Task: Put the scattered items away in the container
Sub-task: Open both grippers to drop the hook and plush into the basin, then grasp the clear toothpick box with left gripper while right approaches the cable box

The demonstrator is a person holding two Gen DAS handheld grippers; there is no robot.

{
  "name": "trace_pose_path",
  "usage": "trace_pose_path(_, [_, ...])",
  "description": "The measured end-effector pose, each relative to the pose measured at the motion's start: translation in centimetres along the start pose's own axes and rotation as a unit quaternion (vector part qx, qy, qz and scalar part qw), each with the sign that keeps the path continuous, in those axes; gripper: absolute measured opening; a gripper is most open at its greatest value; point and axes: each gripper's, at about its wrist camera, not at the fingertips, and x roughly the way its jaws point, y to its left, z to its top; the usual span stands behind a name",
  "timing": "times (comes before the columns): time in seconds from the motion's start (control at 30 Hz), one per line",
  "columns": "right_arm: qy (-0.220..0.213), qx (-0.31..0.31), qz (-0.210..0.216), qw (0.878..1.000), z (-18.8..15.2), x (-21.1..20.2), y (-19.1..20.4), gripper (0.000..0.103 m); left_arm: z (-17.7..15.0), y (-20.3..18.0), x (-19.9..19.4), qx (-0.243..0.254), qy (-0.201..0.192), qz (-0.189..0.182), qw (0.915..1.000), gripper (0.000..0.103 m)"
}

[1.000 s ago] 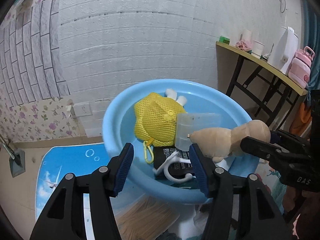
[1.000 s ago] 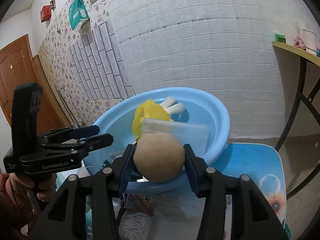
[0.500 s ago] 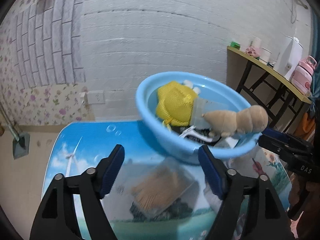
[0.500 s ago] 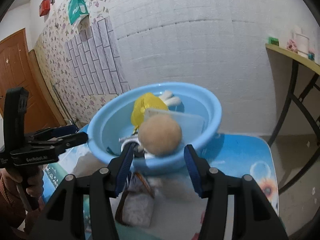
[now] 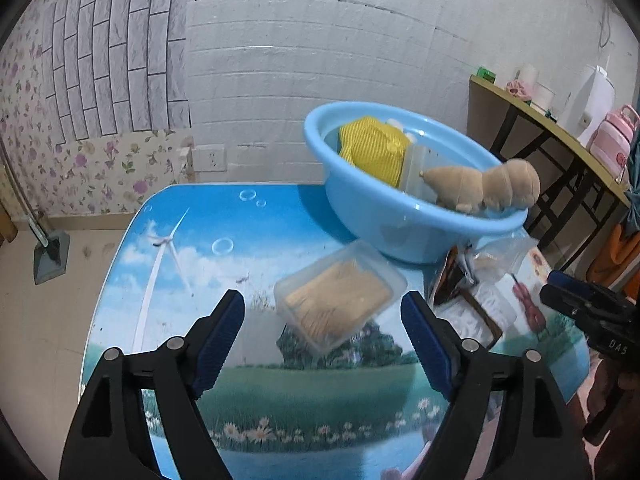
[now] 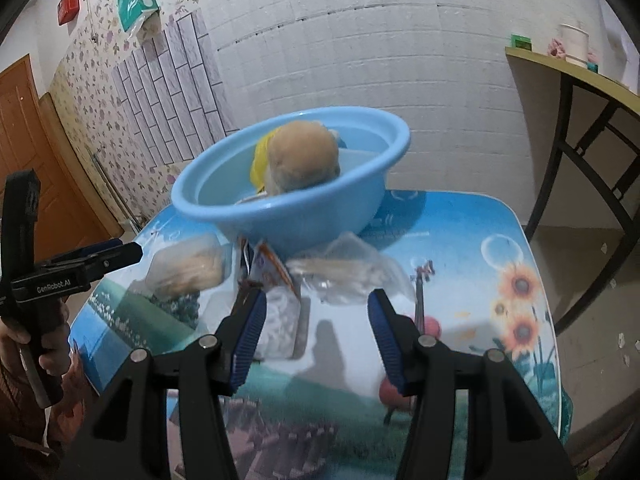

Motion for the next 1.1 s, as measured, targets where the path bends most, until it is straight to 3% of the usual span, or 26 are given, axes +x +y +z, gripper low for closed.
trace_pose_path(0.4, [0.010, 0.009, -0.006, 1.000, -1.0, -0.4, -0.3, 0.053, -2.1, 1.2, 0.8, -0.002, 0.043, 0.029, 0.9986, 0.087])
trace_pose_path(0.7, [0.023, 0.008, 0.003, 1.000, -1.1, 0.3, 0.7, 0.053, -2.3, 0.8, 1.2, 0.023, 0.045, 0.032, 0.9982, 0.087])
trace_pose_path(0.83, [0.028, -0.005, 0.008, 1.000, -1.1, 0.7, 2.3, 0.065, -2.0, 0.8, 1.4, 0.030, 0.043, 0.028, 0.9982, 0.087])
trace_pose_path(1.03, [0.044, -0.025, 0.016, 0.999, -1.4, 1.8, 4.6, 0.066, -1.5, 1.0, 2.0, 0.062, 0.040, 0.026, 0.9969, 0.087])
trace_pose_path(1.1, [0.052, -0.028, 0.014, 0.998, -1.5, 2.2, 5.0, 0.071, -1.3, 1.1, 2.5, 0.076, 0.044, 0.024, 0.9958, 0.088])
